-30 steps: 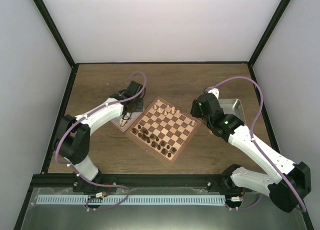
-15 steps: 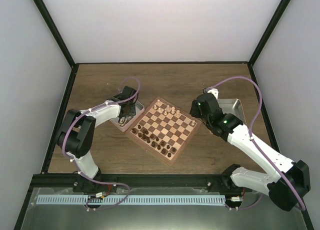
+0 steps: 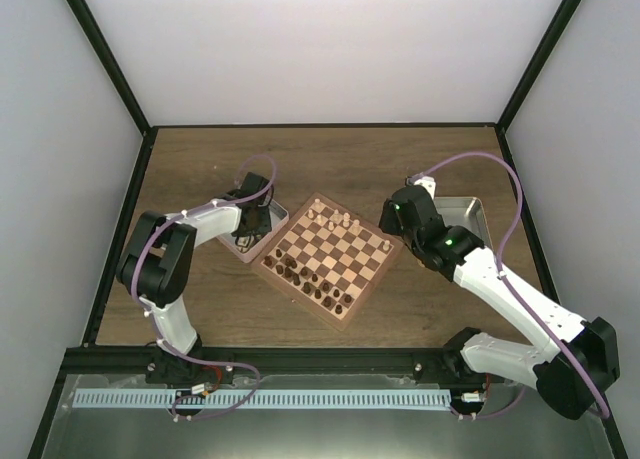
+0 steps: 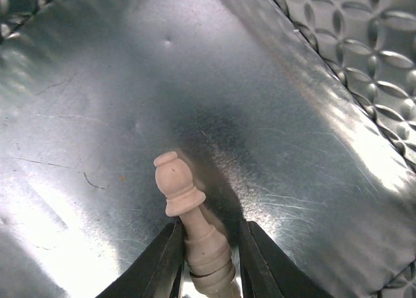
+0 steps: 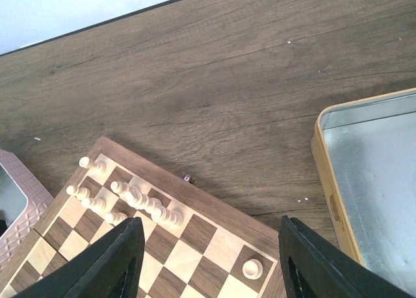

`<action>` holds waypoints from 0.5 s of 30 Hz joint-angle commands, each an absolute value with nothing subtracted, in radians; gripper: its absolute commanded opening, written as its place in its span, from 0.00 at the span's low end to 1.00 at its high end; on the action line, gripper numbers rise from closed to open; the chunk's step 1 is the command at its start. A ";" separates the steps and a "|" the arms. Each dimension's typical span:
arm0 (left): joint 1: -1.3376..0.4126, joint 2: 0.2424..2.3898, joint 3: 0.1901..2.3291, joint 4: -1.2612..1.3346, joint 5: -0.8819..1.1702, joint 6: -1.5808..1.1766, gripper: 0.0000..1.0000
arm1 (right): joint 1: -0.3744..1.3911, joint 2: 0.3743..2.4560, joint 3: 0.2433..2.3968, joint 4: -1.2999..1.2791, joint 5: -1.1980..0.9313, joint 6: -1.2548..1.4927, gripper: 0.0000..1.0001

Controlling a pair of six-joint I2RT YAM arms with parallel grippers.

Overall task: Set up the chess pieces on the board
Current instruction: Pick up the chess piece from the storage box.

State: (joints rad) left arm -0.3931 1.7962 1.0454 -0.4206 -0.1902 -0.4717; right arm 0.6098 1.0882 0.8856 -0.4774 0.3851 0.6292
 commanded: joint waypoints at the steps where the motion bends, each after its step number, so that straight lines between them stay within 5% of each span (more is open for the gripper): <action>1: -0.390 1.804 1.040 -0.411 -0.153 -0.488 0.24 | 0.601 1.093 0.919 -0.456 0.394 0.637 0.58; 15: -0.388 1.733 1.118 -0.382 -0.227 -0.455 0.13 | 0.600 1.084 0.927 -0.435 0.340 0.626 0.59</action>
